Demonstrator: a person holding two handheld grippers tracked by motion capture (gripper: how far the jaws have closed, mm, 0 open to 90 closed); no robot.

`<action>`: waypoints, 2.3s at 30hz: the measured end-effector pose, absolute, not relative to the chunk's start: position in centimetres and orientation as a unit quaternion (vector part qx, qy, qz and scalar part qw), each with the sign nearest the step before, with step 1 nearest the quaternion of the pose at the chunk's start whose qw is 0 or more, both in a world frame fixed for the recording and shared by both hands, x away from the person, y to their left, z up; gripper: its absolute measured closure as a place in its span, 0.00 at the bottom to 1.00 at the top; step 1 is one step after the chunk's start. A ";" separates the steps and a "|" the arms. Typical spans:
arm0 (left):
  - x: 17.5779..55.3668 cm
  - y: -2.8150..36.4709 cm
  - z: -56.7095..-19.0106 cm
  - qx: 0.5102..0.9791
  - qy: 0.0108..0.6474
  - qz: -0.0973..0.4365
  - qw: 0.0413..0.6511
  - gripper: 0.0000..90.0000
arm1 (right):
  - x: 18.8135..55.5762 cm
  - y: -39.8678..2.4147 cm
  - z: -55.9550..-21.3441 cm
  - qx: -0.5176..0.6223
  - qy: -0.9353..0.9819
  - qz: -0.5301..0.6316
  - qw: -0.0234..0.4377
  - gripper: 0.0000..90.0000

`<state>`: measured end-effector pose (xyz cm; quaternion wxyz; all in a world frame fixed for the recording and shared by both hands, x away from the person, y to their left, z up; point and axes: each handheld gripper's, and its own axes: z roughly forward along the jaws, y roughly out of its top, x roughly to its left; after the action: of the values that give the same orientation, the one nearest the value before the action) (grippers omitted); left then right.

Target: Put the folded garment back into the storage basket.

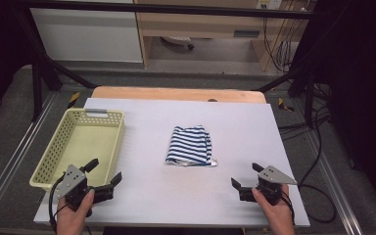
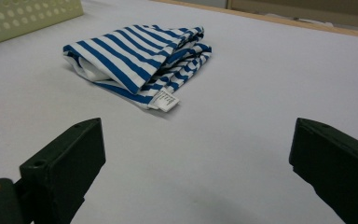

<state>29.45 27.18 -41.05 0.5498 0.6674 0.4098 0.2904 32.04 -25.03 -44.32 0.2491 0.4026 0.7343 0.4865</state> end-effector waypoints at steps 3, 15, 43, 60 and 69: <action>29.5 27.9 -41.0 0.651 0.421 0.297 0.557 0.05 | 32.0 -25.0 -44.3 0.397 0.734 0.492 0.248 0.05; 29.3 27.2 -41.0 0.661 0.408 0.296 0.556 0.06 | 31.5 -25.4 -44.0 0.408 0.728 0.494 0.245 0.06; 32.2 15.9 -40.7 0.773 0.345 0.231 0.479 0.06 | 31.6 -23.5 -44.2 0.433 0.747 0.466 0.194 0.08; 35.5 11.8 -44.5 0.825 0.347 0.203 0.398 0.29 | 31.3 -23.4 -44.3 0.437 0.754 0.440 0.215 0.13; 37.3 11.2 -45.8 0.830 0.364 0.216 0.363 0.43 | 30.9 -23.6 -44.0 0.432 0.753 0.449 0.212 0.17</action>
<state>37.29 11.18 -45.78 0.3629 0.8300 0.3644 0.2159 30.92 -23.63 -43.97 0.2124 0.4318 0.7526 0.4494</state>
